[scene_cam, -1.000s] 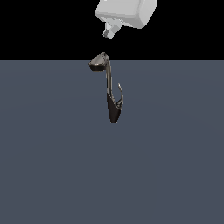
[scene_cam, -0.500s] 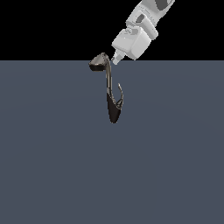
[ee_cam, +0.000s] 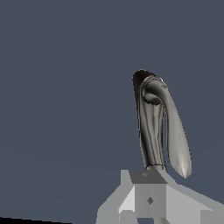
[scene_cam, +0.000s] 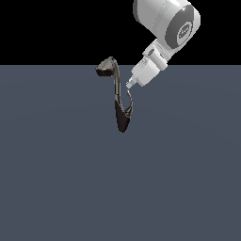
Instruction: Turn on the faucet by rotating a designated handle.
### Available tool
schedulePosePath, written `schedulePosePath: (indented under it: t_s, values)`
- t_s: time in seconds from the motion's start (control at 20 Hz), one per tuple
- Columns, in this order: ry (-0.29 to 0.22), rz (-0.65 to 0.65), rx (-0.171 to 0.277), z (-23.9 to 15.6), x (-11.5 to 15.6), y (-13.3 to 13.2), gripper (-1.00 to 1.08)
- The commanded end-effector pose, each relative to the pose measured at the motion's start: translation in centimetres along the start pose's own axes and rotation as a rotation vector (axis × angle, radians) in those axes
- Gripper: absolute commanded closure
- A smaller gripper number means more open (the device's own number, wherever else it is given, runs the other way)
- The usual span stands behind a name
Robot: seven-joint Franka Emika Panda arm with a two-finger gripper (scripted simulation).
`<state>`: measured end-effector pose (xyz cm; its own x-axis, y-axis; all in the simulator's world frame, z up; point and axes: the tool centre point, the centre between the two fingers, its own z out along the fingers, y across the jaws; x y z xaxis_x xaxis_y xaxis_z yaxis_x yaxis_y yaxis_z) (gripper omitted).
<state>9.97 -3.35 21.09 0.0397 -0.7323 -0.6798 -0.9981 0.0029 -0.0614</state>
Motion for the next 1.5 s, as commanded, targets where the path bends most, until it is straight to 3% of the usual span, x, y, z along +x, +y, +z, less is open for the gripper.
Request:
schedulePosePath:
  t_s: [0.0, 0.65, 1.45]
  values:
    - [-0.013, 0.049, 0.014, 0.7, 1.2, -0.5, 1.08]
    - [-0.032, 0.122, 0.033, 1.7, 3.1, -1.2, 1.08]
    - [-0.033, 0.123, 0.033, 1.8, 1.2, 2.7, 1.08]
